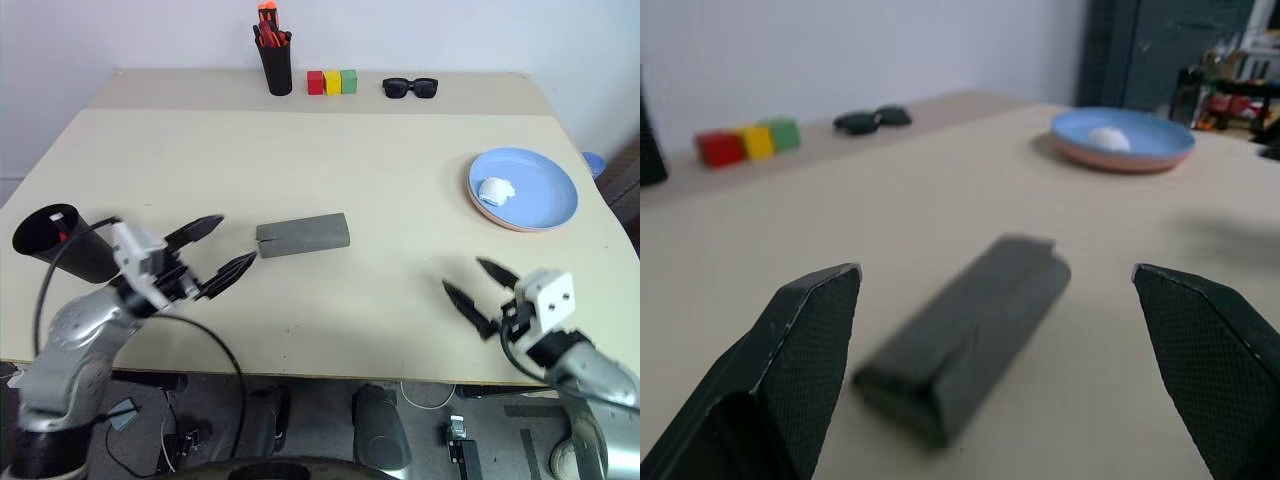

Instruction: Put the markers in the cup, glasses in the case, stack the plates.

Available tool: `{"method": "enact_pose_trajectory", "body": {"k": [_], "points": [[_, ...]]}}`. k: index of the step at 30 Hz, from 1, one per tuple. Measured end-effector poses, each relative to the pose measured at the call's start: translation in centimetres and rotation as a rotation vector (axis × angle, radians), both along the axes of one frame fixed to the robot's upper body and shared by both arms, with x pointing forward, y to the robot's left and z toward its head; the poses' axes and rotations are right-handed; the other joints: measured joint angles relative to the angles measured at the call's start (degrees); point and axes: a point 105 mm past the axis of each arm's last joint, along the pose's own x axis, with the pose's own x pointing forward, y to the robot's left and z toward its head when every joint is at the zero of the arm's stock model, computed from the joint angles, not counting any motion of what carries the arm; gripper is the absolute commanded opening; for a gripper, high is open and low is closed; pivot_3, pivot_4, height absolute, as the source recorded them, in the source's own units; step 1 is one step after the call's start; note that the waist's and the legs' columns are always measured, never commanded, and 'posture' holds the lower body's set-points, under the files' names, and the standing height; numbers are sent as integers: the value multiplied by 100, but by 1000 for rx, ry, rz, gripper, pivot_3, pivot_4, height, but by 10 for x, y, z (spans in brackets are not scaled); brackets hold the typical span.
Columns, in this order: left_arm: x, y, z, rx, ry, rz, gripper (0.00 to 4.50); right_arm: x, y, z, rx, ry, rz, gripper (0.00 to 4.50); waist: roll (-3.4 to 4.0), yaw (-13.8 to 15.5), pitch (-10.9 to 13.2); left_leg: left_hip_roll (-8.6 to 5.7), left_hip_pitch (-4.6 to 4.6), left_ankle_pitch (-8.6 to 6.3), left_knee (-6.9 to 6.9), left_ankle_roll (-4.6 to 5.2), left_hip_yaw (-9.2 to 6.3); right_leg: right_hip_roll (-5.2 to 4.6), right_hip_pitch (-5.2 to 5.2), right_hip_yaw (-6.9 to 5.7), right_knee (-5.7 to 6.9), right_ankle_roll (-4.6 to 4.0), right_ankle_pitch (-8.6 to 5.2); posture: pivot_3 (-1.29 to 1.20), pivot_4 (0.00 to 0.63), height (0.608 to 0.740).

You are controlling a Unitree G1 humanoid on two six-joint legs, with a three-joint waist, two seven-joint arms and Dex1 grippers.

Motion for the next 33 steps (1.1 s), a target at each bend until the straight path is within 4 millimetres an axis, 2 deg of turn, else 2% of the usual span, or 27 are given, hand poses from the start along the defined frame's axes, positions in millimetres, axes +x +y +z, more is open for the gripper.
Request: {"method": "enact_pose_trajectory", "body": {"k": [5,15,20,26,33], "points": [[-25,22,-18,18,50,18,4500,-17,-22,-6,-34,8,-50,3475,-10,50,-13,11,-1,-5,1,-3,7,0,13,1,-44,-5,1,0,150,740],[-35,40,-21,55,61,28,4500,-33,-37,-15,-41,8,-62,3475,-8,83,-16,9,-36,-16,-5,18,13,-5,-9,-3,-66,-17,9,0,150,740],[-38,42,-26,57,87,37,4500,-46,-55,-27,-33,48,-85,3475,-8,79,-17,9,-35,-17,-1,17,15,-7,-5,-2,-69,-18,8,0,150,740],[-39,38,-25,68,88,40,4500,-50,-70,-28,-26,47,-97,3475,-7,71,-17,10,-37,-18,-1,17,15,-8,-8,-1,-69,-18,8,0,150,740],[-42,23,-5,101,85,12,4500,-49,-73,-21,-45,22,-86,3475,-3,78,-19,10,-39,-17,0,18,14,-7,-9,-1,-67,-18,8,0,150,740]]}}
